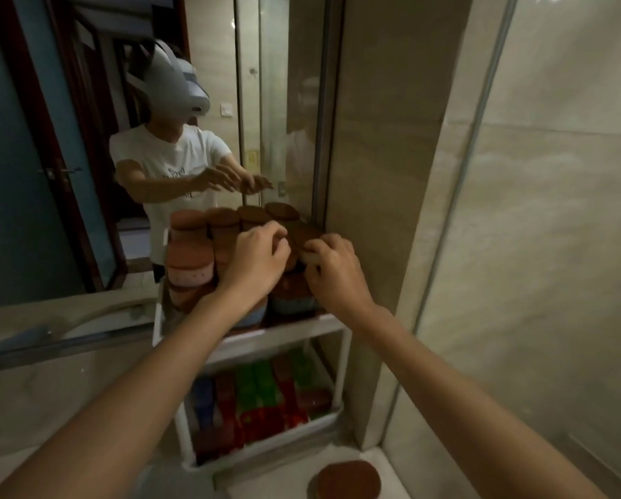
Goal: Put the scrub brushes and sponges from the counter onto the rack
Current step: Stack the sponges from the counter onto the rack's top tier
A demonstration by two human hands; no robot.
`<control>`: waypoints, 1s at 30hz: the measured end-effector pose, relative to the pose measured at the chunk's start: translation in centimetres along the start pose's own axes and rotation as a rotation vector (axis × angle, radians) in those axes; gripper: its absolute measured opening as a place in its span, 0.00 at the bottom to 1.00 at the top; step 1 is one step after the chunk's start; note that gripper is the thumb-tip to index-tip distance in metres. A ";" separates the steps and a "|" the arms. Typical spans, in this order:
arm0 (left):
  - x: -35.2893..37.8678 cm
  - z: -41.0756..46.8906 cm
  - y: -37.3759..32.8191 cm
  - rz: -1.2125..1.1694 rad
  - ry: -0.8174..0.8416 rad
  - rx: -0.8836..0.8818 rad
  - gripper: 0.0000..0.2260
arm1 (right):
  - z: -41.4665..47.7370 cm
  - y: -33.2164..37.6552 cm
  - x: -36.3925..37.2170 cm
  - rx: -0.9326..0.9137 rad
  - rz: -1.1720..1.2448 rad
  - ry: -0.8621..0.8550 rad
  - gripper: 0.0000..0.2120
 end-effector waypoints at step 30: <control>25.5 -33.2 12.9 0.587 0.922 -0.140 0.17 | -38.2 -14.8 16.6 0.738 -0.153 0.798 0.34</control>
Point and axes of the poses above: each hand's wrist, its own z-axis towards the middle knuckle, its own x-axis out of the palm, y = z × x, the point moved 7 cm from there along z, towards the middle knuckle, and after that the axes turned 6 degrees about -z, right-handed, at the moved point
